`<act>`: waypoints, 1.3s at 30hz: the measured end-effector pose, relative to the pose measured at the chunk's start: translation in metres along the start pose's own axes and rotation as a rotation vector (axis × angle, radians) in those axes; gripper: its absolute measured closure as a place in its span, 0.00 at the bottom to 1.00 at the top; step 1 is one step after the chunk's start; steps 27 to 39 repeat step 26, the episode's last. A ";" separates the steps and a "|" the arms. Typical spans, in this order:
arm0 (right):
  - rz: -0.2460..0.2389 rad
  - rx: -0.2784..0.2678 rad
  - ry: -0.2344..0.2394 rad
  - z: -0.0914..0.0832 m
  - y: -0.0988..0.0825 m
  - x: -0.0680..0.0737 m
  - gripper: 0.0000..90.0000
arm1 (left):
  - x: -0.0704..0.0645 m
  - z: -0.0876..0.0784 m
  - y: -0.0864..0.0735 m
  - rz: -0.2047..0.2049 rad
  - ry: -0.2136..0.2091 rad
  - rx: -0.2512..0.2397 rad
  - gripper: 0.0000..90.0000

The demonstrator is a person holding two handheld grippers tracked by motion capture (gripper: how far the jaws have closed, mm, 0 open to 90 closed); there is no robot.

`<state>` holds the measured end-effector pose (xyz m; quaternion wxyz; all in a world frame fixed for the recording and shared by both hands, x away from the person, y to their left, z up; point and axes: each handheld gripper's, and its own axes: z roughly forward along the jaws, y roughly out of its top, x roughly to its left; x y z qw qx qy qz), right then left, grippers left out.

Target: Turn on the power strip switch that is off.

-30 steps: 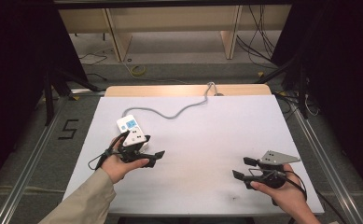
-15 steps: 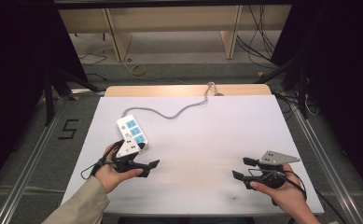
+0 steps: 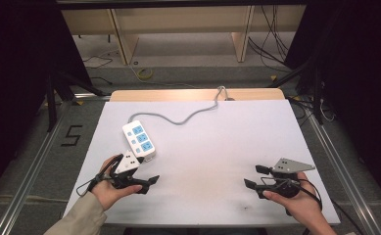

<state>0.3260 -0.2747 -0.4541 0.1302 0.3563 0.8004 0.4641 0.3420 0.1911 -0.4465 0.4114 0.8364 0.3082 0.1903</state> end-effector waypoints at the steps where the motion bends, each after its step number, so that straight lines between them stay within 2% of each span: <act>1: 0.000 -0.002 0.001 0.000 0.000 0.000 0.34 | 0.000 -0.001 -0.001 0.002 0.005 0.002 0.19; 10: -0.004 0.003 0.004 0.001 0.000 0.001 0.34 | 0.004 -0.009 -0.007 -0.005 0.023 -0.003 0.19; 22: -0.006 0.003 0.003 0.001 0.000 0.000 0.34 | 0.003 -0.006 -0.008 0.001 0.011 0.014 0.18; 39: -0.005 0.002 0.002 0.001 0.000 0.000 0.34 | 0.001 -0.005 -0.007 -0.003 0.006 0.009 0.18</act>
